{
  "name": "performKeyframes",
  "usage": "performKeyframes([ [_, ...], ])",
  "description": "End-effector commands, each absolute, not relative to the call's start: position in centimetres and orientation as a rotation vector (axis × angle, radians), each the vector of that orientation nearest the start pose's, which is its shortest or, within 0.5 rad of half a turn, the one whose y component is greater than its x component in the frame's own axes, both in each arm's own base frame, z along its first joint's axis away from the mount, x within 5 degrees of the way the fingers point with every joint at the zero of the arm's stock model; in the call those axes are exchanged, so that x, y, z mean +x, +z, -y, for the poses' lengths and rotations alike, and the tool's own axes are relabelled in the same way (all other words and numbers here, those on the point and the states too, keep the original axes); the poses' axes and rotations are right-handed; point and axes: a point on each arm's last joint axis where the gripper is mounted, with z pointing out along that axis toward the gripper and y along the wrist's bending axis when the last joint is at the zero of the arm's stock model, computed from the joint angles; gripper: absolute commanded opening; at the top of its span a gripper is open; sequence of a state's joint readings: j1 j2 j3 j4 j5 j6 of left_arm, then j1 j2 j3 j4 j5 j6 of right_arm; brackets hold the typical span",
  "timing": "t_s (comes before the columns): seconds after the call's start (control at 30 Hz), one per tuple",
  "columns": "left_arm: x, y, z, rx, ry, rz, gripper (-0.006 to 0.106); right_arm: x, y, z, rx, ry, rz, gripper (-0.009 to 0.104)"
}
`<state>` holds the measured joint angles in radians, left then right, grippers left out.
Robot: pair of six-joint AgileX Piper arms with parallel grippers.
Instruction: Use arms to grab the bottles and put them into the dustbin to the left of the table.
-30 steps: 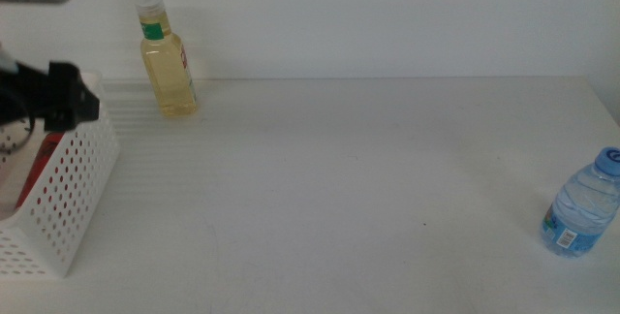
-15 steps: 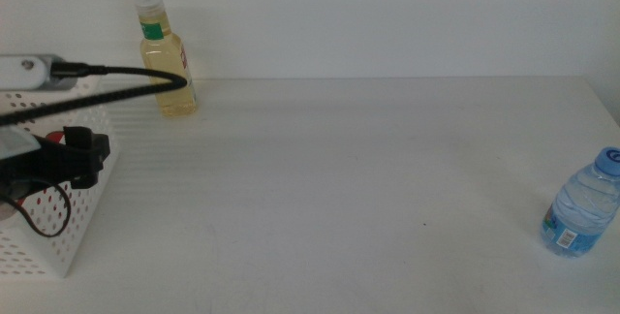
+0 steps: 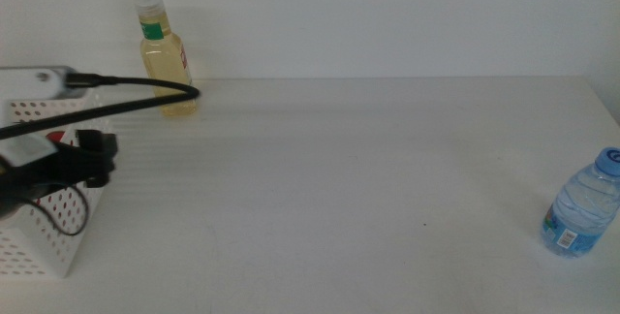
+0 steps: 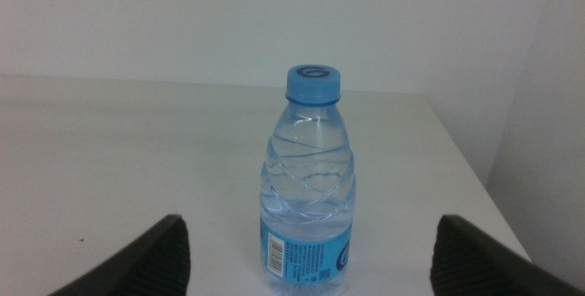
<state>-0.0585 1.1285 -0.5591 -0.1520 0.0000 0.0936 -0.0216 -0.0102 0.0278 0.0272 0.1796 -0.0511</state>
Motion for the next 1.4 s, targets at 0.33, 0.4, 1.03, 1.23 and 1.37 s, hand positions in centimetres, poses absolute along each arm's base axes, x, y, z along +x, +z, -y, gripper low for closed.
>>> performKeyframes([
  [0.33, 27.4, 24.5, 4.1, 0.132, -0.053, -1.769, 0.09, 5.4, 19.9, 0.1, -0.005, -0.047, -1.57, 0.074],
  [0.4, 28.0, 23.9, 4.1, 0.117, -0.048, -1.748, 0.09, 5.4, 19.9, 0.1, -0.005, -0.047, -1.57, 0.074],
  [1.03, 31.3, 19.9, 4.2, 0.002, -0.069, -1.589, 0.09, 5.4, 19.9, 0.1, -0.005, -0.047, -1.57, 0.074],
  [1.23, 32.4, 19.7, 4.2, 0.008, -0.046, -1.581, 0.09, 5.4, 19.9, 0.1, -0.005, -0.047, -1.57, 0.074],
  [1.37, 33.2, 19.8, 4.3, 0.011, -0.043, -1.569, 0.09, 5.4, 19.9, 0.1, -0.005, -0.047, -1.57, 0.074],
])
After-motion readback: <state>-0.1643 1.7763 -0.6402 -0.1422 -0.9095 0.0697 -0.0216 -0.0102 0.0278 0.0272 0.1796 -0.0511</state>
